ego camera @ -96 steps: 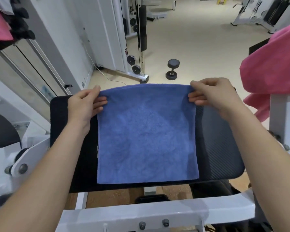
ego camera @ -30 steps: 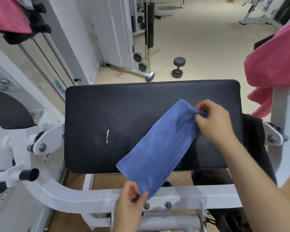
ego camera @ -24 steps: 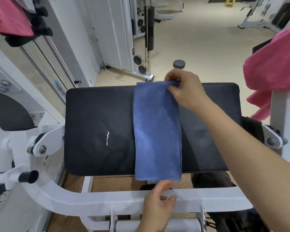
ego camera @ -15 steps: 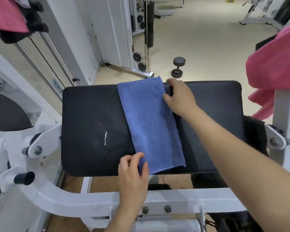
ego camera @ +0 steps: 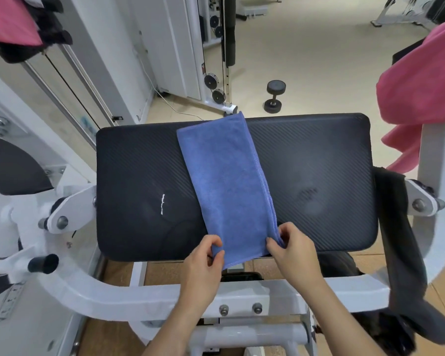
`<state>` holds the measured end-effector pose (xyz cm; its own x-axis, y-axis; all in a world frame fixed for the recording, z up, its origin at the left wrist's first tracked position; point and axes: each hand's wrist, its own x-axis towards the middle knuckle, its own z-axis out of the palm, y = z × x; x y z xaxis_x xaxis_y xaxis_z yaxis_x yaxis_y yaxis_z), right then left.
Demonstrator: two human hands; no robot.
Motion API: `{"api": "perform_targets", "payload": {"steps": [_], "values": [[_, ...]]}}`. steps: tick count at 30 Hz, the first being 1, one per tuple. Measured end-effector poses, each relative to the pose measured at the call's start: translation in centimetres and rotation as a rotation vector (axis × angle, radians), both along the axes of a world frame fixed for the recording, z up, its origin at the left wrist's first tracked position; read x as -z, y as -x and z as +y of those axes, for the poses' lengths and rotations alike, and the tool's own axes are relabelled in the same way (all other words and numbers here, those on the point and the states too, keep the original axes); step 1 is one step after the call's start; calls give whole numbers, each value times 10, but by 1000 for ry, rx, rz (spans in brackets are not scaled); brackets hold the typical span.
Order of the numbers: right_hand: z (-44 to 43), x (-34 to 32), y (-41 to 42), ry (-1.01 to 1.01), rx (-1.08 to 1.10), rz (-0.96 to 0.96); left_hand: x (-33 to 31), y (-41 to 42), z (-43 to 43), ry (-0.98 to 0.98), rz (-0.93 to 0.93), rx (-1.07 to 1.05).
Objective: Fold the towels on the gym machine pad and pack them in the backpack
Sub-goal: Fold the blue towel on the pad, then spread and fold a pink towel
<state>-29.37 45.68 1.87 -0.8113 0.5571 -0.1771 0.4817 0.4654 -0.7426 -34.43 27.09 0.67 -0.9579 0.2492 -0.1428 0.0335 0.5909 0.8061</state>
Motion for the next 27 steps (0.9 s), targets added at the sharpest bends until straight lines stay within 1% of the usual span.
{"api": "perform_targets", "payload": {"steps": [3,4,5,7,8,10,12,13,14,15,16,17,18,19,20,21,23,24,25,26,27], "values": [[-1,1,-21,219,-41,66,8,-6,-7,-70,-86,-3],[-2,1,-27,259,-61,96,10,-8,-9,-46,-94,15],[-3,2,-32,277,-80,121,11,-9,-10,80,-30,59],[-2,3,-37,270,-133,163,14,-13,-9,468,284,169],[-2,2,-37,259,-163,176,14,-15,-7,578,403,202],[-2,-2,-36,267,-206,189,16,-17,0,679,562,244],[0,-10,-35,240,-262,135,18,-13,1,699,682,233],[2,-13,-34,171,-319,73,19,-10,-2,680,717,232],[5,-15,-35,43,-401,-6,19,-8,-5,646,760,241],[8,-17,-35,-137,-483,-71,17,-7,-10,604,793,276],[10,-19,-36,-330,-551,-87,13,-6,-15,559,812,336],[13,-18,-37,-475,-604,-61,7,-6,-21,506,811,411],[16,-19,-38,-569,-645,-12,1,-6,-28,442,782,491],[18,-23,-38,-607,-678,47,-6,-5,-34,366,715,557],[22,-28,-36,-579,-709,89,-14,-4,-39,295,607,594],[26,-36,-32,-507,-728,127,-25,-1,-43,234,465,584],[35,-54,-14,-290,-721,158,-47,11,-44,124,150,470],[37,-64,0,-149,-690,157,-53,20,-42,38,51,395],[37,-72,16,-16,-642,157,-58,32,-38,-31,19,305],[36,-78,33,55,-590,161,-63,45,-32,-79,3,215],[34,-81,52,57,-542,181,-67,61,-24,-110,-14,138]]}}
